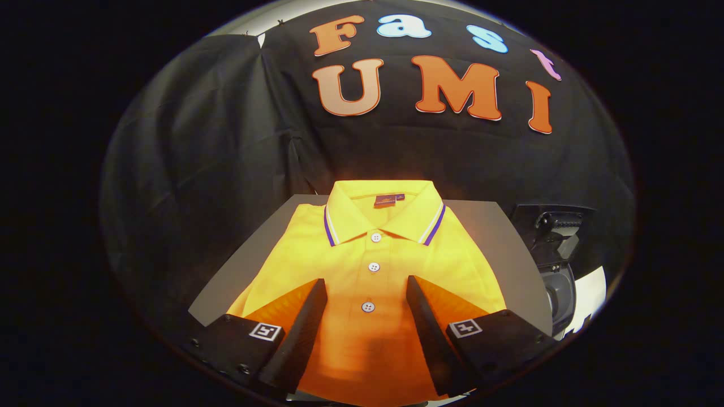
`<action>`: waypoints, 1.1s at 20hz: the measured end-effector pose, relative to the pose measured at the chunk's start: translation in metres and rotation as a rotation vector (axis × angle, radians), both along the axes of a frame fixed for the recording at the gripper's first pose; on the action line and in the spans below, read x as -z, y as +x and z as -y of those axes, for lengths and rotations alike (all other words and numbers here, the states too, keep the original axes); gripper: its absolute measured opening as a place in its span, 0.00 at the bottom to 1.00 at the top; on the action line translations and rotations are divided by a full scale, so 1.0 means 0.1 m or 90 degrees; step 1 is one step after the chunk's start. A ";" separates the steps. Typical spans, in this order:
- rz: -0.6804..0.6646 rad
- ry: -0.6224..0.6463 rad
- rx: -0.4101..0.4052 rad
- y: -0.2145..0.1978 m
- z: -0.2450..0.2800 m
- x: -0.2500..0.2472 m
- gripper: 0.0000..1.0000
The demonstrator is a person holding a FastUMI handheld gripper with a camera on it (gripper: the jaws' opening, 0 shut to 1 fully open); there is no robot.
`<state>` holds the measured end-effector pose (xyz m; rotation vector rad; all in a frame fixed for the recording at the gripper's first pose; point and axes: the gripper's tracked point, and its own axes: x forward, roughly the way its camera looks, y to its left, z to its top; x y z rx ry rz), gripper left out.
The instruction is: Put the clothes into the washing machine and then close the washing machine lid.
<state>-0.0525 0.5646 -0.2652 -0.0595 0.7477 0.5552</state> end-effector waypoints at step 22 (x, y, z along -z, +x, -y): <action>0.183 0.247 -0.083 0.01 -0.04 -1.04 0.08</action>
